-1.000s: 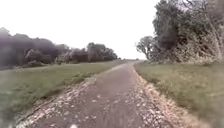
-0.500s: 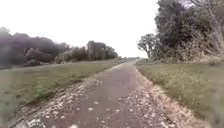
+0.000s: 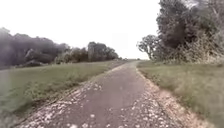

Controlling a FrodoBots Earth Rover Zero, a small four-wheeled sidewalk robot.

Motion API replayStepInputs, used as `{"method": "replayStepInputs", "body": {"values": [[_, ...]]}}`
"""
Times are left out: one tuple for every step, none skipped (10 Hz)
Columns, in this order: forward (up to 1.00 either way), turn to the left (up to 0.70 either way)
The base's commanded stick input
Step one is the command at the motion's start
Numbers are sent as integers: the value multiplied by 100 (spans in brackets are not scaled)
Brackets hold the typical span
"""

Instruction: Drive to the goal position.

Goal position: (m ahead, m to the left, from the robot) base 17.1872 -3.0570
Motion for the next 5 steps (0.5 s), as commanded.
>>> {"method": "replayStepInputs", "body": {"values": [[70, 0], [70, 0], [70, 0], [70, 0], [70, 0]]}}
